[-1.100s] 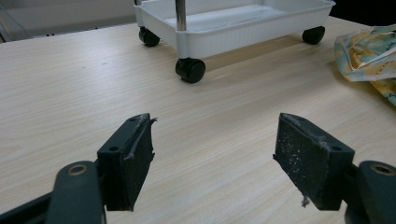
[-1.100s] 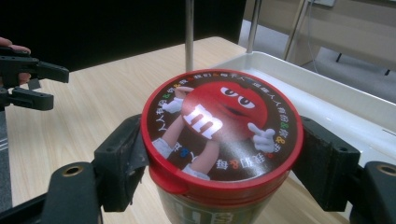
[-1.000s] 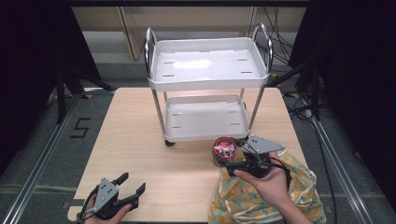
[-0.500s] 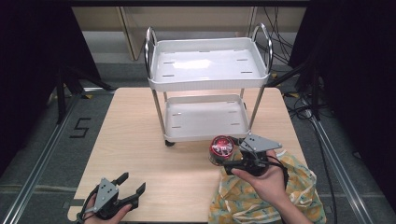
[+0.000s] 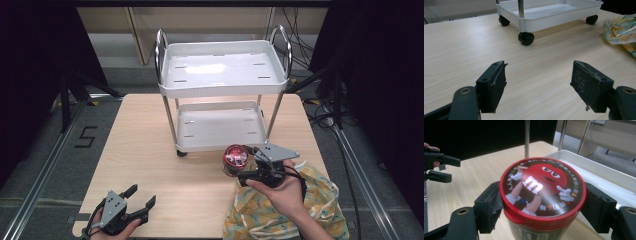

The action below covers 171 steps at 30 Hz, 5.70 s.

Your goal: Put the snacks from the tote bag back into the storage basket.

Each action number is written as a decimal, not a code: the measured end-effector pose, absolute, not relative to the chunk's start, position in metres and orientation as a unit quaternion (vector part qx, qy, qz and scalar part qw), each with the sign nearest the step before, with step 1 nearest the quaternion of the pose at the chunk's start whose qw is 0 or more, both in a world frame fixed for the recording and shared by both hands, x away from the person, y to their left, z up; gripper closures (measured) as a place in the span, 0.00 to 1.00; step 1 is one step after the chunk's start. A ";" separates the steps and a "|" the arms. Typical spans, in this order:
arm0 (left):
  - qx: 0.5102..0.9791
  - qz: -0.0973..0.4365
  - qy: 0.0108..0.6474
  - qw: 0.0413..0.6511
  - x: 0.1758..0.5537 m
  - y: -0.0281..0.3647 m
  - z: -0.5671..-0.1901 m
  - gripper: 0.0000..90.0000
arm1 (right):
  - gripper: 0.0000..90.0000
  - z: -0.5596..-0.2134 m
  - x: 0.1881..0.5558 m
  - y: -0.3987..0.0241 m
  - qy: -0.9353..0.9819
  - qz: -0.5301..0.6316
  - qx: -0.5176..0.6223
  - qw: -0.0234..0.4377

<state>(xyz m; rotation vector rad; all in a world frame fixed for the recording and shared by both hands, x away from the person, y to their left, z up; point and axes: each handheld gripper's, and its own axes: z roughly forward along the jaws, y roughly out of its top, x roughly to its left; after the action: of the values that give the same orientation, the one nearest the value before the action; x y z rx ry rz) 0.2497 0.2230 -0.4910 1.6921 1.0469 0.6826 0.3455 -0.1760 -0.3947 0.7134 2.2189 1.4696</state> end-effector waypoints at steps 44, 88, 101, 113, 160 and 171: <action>0.698 0.280 0.432 0.498 0.250 0.223 -0.491 0.30 | 0.29 -0.395 0.361 -0.156 0.793 0.523 0.253 0.186; 0.696 0.280 0.431 0.501 0.250 0.223 -0.490 0.30 | 0.29 -0.400 0.378 -0.140 0.794 0.518 0.261 0.183; 0.696 0.280 0.432 0.500 0.250 0.223 -0.491 0.30 | 0.29 -0.400 0.383 -0.136 0.794 0.516 0.270 0.174; 0.698 0.281 0.431 0.498 0.250 0.223 -0.491 0.30 | 0.29 -0.400 0.387 -0.128 0.789 0.522 0.266 0.185; 0.696 0.280 0.429 0.502 0.251 0.224 -0.491 0.30 | 0.29 -0.397 0.398 -0.111 0.794 0.515 0.271 0.174; 0.696 0.281 0.430 0.502 0.251 0.224 -0.491 0.30 | 0.29 -0.398 0.405 -0.108 0.796 0.510 0.271 0.181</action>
<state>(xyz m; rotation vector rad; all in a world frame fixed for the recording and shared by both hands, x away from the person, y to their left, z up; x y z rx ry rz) 0.2511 0.2243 -0.4908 1.6809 1.0401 0.6801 0.4054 -0.1085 -0.3984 0.7647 2.2484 1.4408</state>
